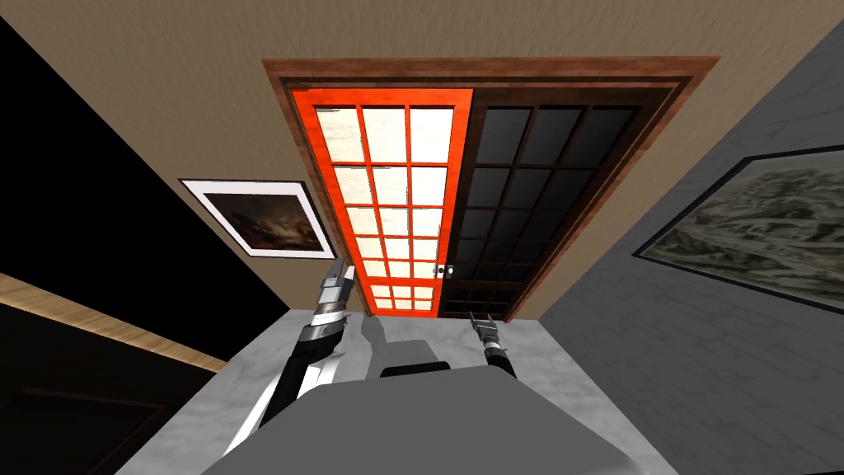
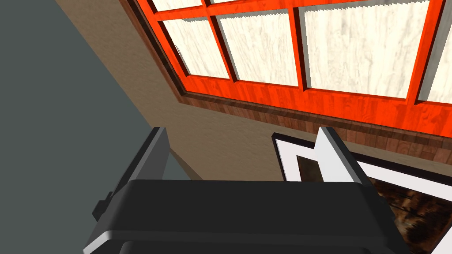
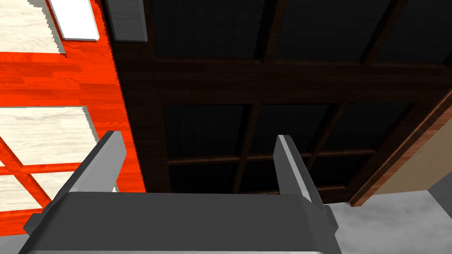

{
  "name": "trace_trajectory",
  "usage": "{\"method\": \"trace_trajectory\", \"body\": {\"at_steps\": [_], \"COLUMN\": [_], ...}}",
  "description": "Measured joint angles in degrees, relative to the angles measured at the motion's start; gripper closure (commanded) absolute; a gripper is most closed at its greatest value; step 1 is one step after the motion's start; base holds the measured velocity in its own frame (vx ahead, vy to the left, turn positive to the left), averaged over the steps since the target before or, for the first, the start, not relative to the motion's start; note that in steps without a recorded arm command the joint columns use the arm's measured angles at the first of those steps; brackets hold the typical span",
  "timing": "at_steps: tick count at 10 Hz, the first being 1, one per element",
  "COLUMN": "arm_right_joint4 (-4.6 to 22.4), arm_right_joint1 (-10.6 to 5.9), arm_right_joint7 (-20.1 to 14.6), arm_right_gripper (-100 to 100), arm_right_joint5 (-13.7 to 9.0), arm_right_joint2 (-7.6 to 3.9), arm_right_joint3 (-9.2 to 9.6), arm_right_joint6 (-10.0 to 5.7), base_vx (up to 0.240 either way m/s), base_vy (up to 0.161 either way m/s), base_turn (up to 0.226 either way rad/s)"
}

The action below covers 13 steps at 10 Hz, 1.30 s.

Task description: Pull the door open

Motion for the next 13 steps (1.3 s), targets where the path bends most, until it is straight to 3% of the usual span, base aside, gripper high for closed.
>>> {"method": "trace_trajectory", "body": {"at_steps": [2, 3, 4, 5, 6, 8, 10, 12, 13], "arm_right_joint4": [1.0, 2.75, 1.85, 2.98, 6.7, 4.62, 6.73, 7.93, 6.22], "arm_right_joint1": [0.7, 0.29, 2.03, 2.01, 1.52, 3.89, 4.99, 4.3, 4.6], "arm_right_joint7": [-0.12, -0.48, -0.46, -0.48, -1.1, -0.44, -1.21, -1.64, -1.37], "arm_right_gripper": [-100, -100, -100, -100, -100, -100, -100, -100, -100], "arm_right_joint5": [-0.24, -0.28, -0.62, -0.75, -0.85, -1.64, -2.46, -2.87, -3.03], "arm_right_joint2": [-0.52, -0.67, -1.28, -1.36, -1.59, -2.36, -3.84, -4.24, -4.25], "arm_right_joint3": [-0.37, -0.44, -0.99, -1.22, -1.39, -2.68, -3.94, -4.59, -4.81], "arm_right_joint6": [-0.04, -0.63, -0.3, -0.42, -1.96, -0.41, -0.83, -1.21, -0.59], "base_vx": [-0.06, -0.103, -0.092, -0.08, -0.059, -0.057, 0.111, 0.162, 0.156], "base_vy": [-0.007, -0.003, -0.012, -0.015, -0.008, -0.01, -0.009, -0.008, -0.032], "base_turn": [-0.018, -0.044, -0.038, -0.043, -0.025, -0.014, 0.138, 0.097, 0.11]}}
